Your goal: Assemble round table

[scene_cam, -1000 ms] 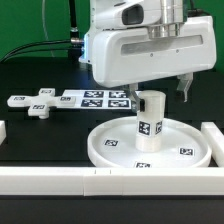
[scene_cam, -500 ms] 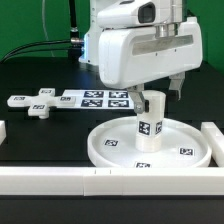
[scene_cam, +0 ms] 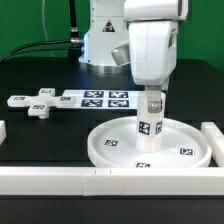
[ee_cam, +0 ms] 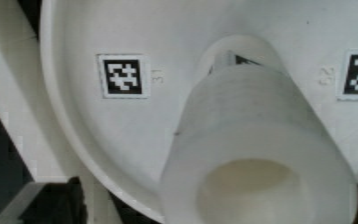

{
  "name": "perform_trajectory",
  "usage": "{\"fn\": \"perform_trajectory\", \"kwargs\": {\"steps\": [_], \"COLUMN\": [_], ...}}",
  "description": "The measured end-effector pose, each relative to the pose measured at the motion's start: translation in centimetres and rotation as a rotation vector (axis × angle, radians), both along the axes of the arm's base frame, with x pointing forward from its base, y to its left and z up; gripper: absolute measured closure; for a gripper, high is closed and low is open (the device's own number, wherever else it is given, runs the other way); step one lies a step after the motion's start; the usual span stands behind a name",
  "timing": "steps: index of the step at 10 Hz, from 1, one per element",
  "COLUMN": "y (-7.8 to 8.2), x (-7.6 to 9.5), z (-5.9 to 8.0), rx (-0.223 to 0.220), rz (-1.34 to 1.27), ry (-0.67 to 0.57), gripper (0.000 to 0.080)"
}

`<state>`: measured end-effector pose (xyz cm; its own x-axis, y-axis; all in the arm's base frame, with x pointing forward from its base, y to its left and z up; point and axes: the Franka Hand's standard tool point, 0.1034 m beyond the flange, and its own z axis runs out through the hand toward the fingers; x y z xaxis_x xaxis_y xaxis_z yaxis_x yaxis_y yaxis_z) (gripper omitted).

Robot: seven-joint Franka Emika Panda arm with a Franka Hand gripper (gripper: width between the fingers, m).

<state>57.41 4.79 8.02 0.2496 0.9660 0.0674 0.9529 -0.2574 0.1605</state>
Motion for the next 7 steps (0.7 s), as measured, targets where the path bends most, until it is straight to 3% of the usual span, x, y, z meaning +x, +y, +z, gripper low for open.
{"fn": "perform_trajectory", "kwargs": {"steps": [7], "y": [-1.03], "x": [-0.63], "z": [-0.96], "rx": [-0.103], "rz": [0.381], "ry": [0.01], "gripper": [0.0151]}}
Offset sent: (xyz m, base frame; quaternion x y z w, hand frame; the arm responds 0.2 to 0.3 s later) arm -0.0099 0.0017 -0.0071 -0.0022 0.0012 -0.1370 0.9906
